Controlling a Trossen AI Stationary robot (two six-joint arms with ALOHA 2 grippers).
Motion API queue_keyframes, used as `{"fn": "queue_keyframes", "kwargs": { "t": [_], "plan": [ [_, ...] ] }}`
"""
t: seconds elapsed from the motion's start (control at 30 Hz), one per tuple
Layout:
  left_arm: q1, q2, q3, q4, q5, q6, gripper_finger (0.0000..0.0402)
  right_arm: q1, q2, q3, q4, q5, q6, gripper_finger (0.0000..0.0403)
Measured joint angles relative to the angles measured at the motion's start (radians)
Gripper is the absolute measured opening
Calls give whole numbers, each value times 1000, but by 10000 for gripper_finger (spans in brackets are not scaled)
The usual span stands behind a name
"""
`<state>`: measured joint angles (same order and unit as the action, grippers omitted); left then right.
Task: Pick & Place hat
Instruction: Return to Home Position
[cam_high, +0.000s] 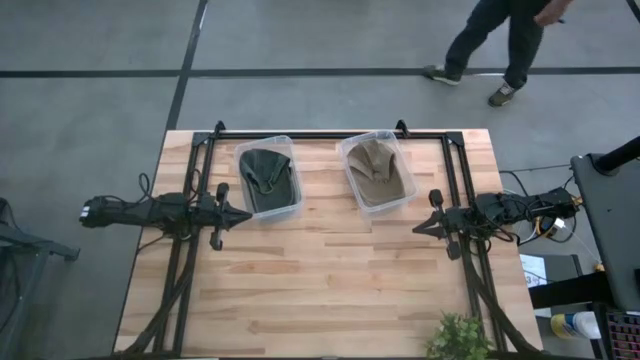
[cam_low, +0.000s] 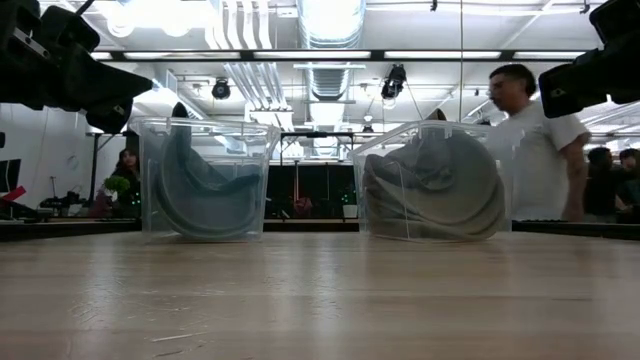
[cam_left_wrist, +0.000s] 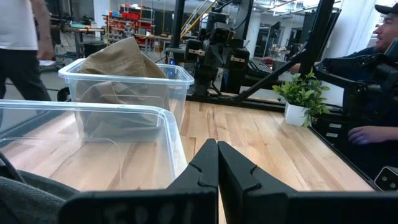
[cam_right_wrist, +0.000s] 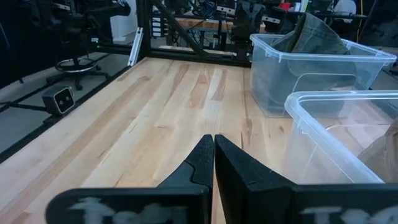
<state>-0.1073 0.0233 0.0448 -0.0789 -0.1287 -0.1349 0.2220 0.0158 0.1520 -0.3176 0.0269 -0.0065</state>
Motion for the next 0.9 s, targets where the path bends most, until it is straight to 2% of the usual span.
{"fn": "queue_keyframes", "kwargs": {
  "t": [0.9],
  "plan": [
    [0, 0, 0, 0, 0, 0, 0, 0, 0, 0, 0, 0, 0, 9]
  ]
}}
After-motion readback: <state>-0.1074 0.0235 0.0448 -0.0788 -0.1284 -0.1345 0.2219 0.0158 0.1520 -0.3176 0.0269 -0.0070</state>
